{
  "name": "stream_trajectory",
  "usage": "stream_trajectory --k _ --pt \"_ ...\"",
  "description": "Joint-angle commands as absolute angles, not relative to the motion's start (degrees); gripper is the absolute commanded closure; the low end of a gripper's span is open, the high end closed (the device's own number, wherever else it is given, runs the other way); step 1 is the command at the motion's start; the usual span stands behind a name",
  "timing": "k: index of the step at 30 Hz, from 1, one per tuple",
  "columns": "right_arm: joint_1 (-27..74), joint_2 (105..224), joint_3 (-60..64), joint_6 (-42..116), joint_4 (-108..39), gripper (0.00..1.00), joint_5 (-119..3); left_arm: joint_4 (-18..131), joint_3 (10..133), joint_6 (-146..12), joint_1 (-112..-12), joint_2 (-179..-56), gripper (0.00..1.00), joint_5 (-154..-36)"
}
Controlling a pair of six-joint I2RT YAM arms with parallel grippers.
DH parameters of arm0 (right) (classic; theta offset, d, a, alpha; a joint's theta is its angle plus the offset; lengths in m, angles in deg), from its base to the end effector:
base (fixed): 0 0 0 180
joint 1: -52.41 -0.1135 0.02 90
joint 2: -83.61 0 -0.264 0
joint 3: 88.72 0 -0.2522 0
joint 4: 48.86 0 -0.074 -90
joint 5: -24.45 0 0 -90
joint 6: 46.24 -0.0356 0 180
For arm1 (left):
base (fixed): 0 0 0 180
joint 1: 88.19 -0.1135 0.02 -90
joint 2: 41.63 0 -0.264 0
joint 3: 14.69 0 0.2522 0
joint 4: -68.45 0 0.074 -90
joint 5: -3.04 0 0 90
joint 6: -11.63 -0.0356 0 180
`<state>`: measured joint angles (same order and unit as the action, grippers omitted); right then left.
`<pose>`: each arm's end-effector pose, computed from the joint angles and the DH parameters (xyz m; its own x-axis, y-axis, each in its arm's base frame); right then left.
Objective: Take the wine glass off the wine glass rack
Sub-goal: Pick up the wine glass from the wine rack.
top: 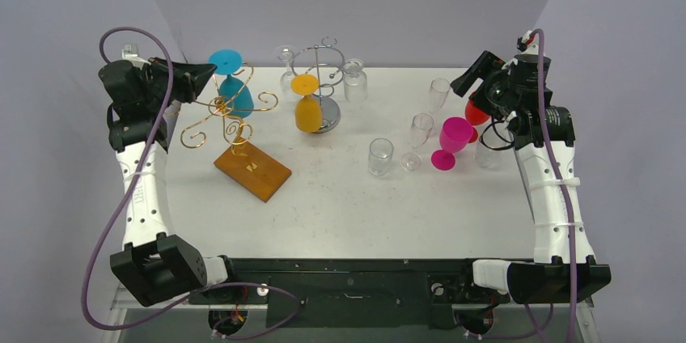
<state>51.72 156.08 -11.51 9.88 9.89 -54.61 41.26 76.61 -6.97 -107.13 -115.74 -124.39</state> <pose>0.2539 0.0098 0.4407 -0.4948 0.5414 -0.6797 0.1170 0.8166 0.5652 0.2807 0.0735 0.4242 -0.3447 -0.9140 -0.2141 -0.0573 0.2481 -0.9670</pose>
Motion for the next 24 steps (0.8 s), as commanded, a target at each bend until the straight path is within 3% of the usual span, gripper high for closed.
stream_trajectory --k 1,24 --pt "52.19 155.3 -13.26 10.07 8.99 0.27 -55.27 44.7 80.9 -6.97 -107.63 -118.02 1.0 -124.41" --pt "49.89 154.03 -14.74 9.01 7.15 0.26 -54.47 56.28 98.05 -5.52 -101.34 -128.42 1.0 -120.04"
